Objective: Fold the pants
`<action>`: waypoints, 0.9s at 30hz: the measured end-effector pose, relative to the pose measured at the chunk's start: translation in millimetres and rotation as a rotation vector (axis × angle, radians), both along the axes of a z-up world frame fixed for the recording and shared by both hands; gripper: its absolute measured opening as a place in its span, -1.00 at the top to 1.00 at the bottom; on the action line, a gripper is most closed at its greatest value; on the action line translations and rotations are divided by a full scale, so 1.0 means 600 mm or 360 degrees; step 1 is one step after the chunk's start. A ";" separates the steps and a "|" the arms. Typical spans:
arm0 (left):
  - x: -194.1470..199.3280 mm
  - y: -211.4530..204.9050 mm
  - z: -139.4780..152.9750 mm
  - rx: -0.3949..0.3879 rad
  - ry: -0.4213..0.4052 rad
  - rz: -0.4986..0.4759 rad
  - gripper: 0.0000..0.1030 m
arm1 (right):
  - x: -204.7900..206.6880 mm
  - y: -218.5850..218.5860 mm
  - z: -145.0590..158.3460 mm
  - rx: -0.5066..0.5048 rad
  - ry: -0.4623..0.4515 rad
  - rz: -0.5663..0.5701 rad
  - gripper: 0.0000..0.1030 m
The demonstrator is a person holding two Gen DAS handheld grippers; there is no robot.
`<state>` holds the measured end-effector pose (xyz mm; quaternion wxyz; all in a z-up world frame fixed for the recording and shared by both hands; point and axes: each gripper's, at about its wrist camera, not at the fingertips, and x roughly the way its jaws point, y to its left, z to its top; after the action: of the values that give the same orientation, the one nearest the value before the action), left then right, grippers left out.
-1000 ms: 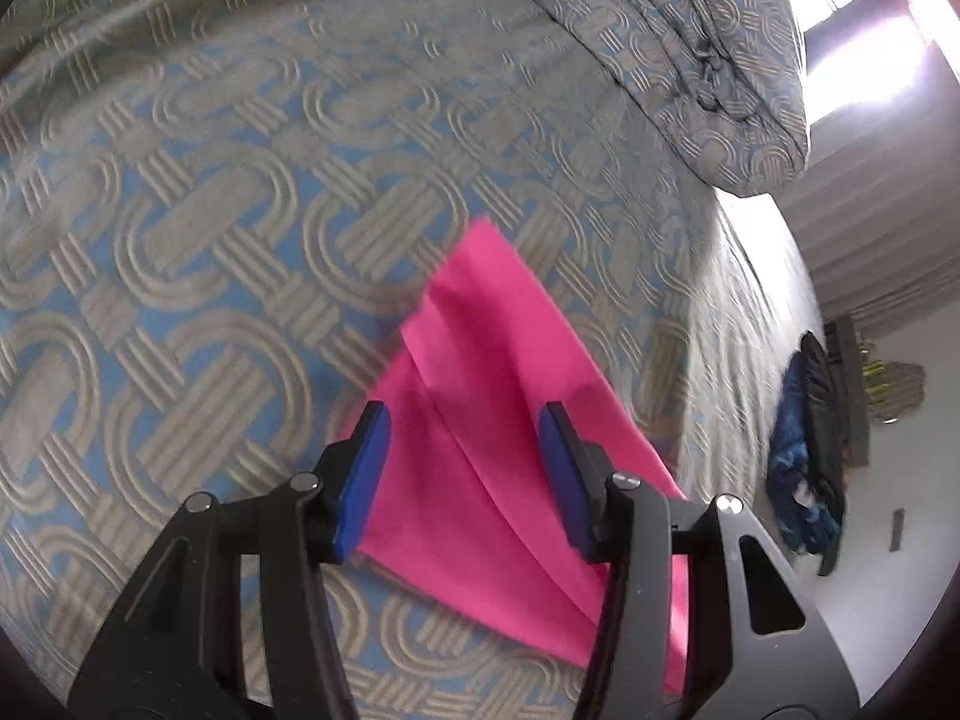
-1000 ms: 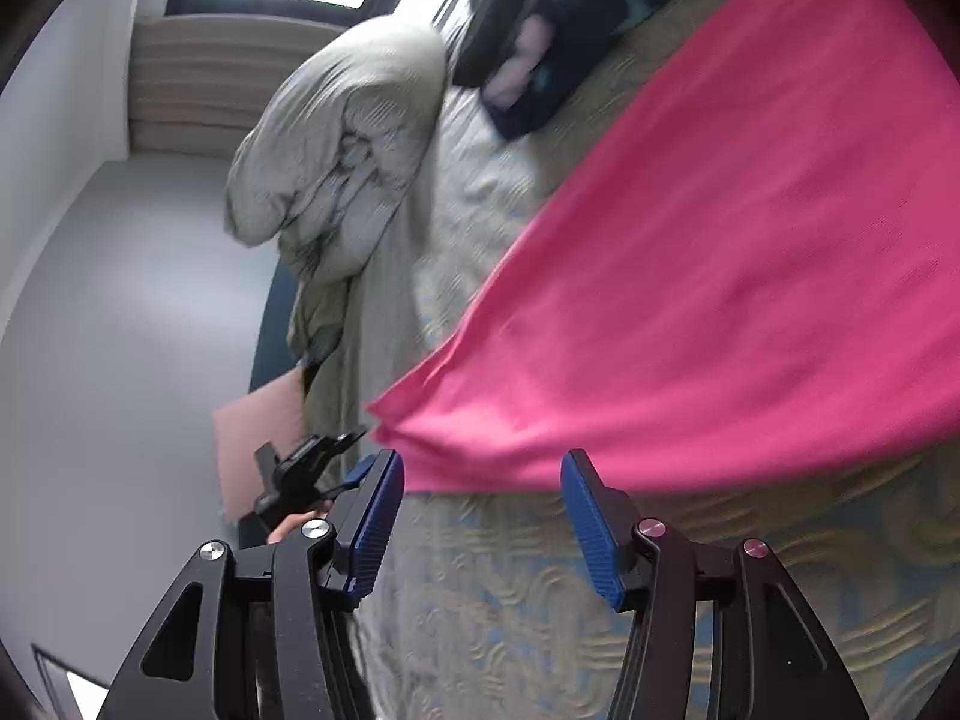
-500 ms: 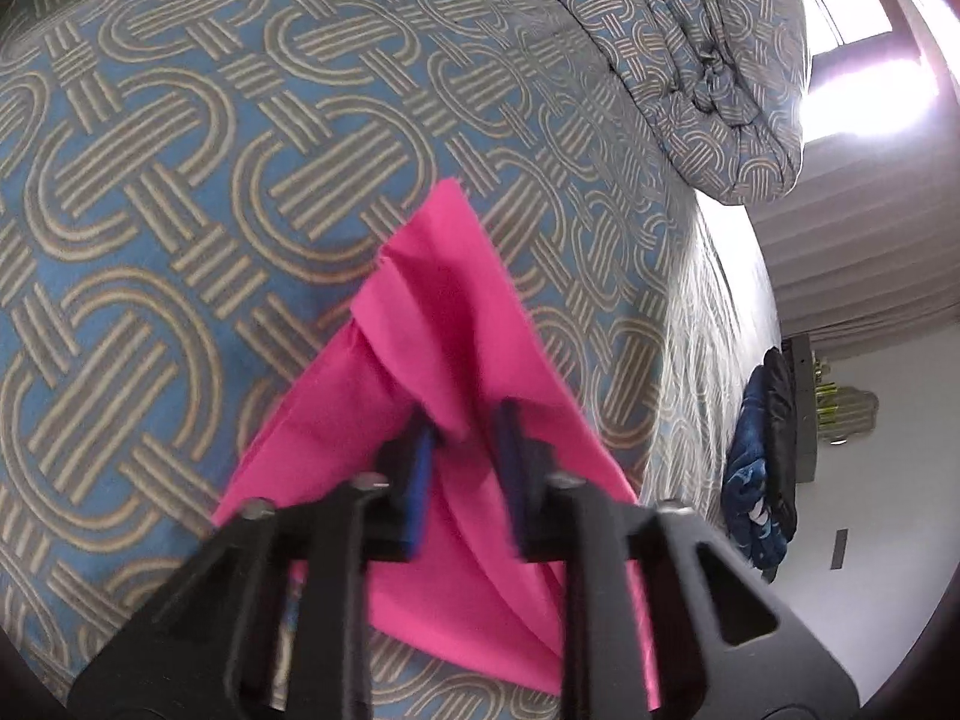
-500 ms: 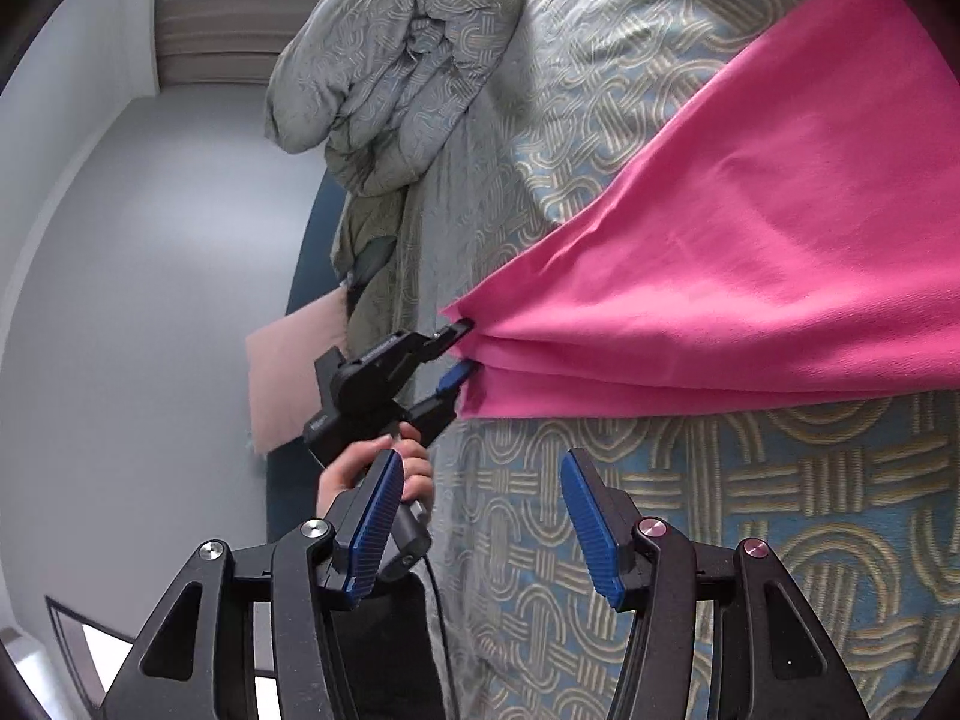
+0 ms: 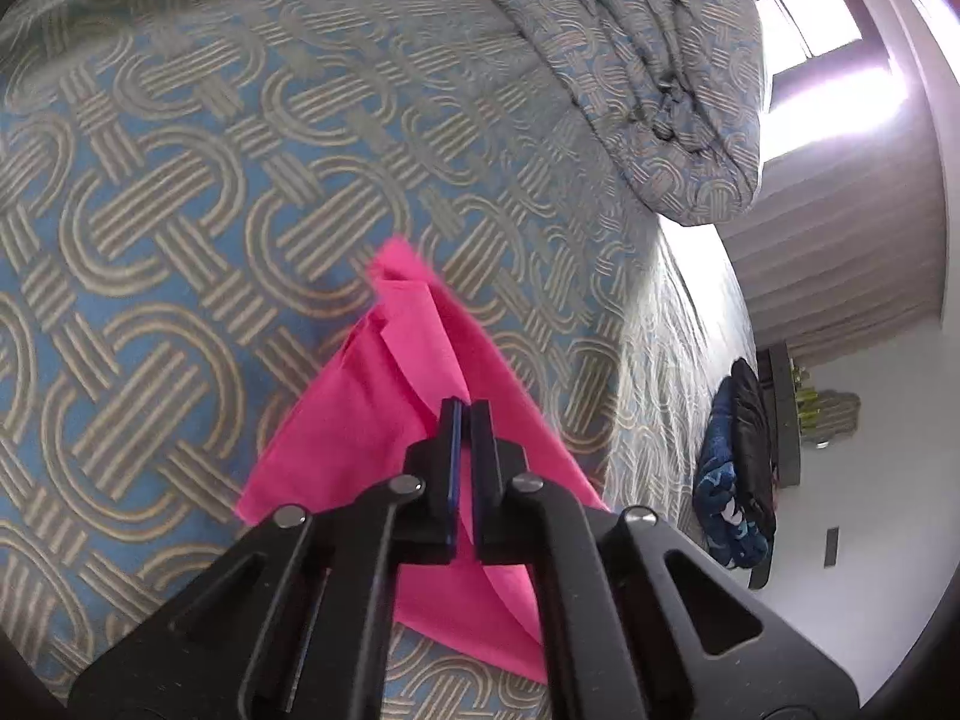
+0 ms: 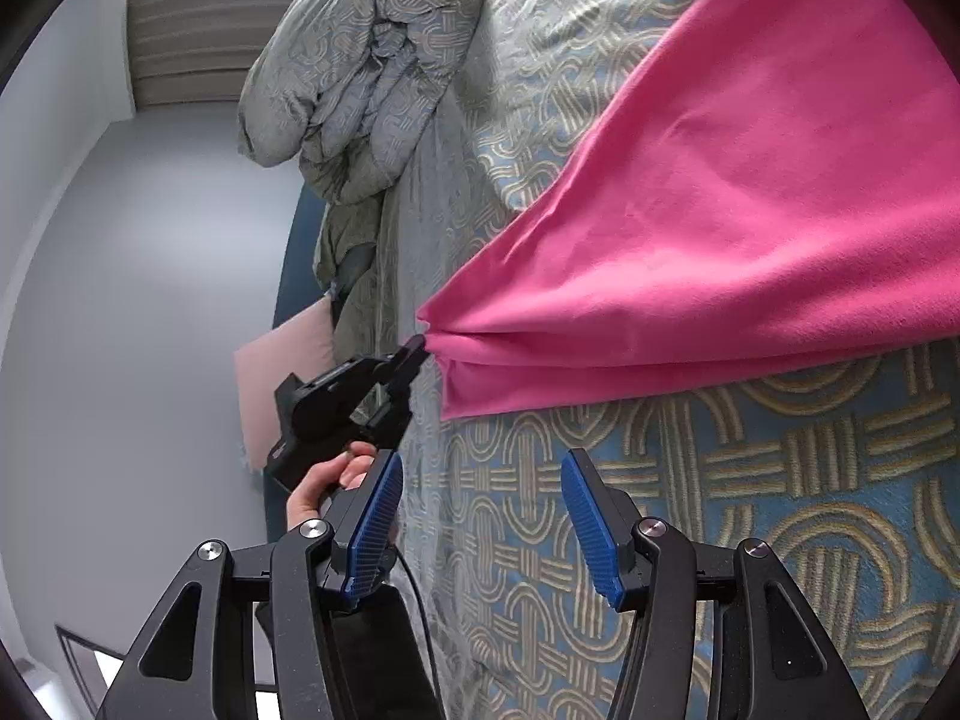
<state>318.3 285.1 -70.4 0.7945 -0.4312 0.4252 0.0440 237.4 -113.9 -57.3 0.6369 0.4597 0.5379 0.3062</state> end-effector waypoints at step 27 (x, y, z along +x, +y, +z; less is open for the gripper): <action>0.000 0.005 -0.063 -0.0081 0.0041 -0.0078 0.87 | 0.105 0.225 -0.055 0.0018 0.0315 -0.0206 -0.34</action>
<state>318.6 288.4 -108.1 0.7787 -0.4401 0.4468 0.0193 300.4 20.9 -90.5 0.5966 0.5250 0.5655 0.2207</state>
